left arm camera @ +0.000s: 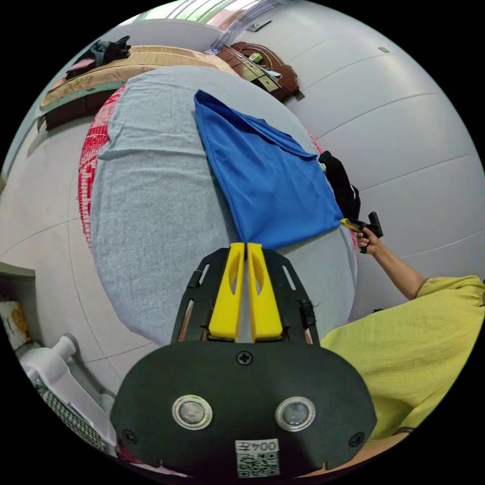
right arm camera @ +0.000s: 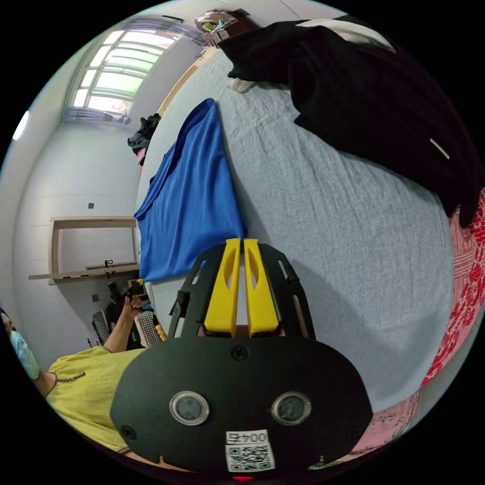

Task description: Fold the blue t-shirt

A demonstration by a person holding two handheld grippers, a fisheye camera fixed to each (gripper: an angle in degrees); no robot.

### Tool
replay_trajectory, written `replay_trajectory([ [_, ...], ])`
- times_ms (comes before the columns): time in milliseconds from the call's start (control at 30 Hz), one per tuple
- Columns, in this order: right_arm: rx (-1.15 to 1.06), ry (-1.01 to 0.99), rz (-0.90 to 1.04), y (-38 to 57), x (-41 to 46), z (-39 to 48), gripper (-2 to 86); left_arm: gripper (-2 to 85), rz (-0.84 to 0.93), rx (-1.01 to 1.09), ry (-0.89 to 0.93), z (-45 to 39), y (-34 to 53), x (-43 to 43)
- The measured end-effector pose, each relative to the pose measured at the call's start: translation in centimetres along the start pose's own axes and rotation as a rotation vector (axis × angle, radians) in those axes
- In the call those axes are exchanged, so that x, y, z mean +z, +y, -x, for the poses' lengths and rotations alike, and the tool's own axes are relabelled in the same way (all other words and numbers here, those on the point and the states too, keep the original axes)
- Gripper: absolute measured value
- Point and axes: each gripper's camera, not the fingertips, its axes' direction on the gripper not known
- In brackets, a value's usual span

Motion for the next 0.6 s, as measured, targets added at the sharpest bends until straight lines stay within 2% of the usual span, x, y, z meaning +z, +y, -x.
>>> replay_trajectory([
  [200,-0.035,-0.019,0.011,2.8,-3.5,0.4,-0.3,0.7,0.008,-0.016,0.035,-0.4,0.8,-2.3],
  [367,-0.033,-0.021,0.058,10.2,-5.9,-0.4,-0.3,0.6,0.097,0.015,0.029,-2.2,4.1,-3.2],
  [500,0.000,0.017,0.126,16.4,-4.5,-3.1,0.3,0.8,0.189,-0.006,-0.020,-3.0,8.4,-1.9],
  [600,0.055,-0.036,0.129,18.9,-2.4,-5.9,2.0,1.1,0.168,-0.065,-0.043,-2.8,9.9,-0.2],
])
